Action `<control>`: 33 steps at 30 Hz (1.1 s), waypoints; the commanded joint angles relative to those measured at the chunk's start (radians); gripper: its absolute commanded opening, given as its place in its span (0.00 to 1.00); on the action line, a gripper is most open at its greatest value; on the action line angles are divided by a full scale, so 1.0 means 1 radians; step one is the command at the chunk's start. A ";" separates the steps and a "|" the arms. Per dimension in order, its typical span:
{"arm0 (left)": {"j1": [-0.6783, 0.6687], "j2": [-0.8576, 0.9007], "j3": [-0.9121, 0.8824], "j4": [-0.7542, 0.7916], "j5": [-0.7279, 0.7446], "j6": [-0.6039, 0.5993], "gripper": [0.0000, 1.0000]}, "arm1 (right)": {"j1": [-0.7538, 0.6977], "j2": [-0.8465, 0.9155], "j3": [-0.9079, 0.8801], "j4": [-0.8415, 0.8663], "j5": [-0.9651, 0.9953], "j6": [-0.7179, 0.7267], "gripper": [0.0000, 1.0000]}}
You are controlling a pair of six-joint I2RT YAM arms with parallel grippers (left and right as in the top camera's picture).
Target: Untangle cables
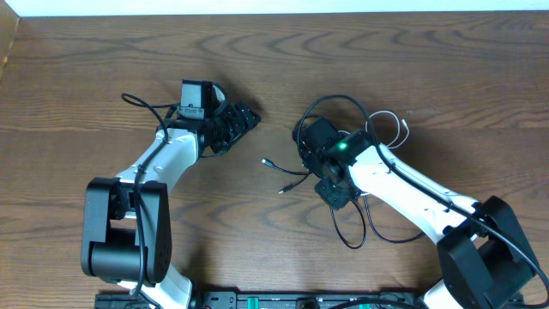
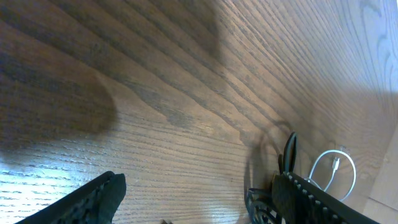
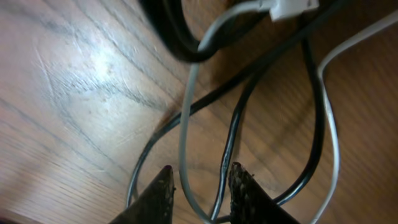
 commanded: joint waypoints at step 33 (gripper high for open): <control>0.002 0.002 0.002 -0.002 -0.014 0.014 0.81 | -0.229 -0.378 0.014 0.096 -0.471 -0.122 0.01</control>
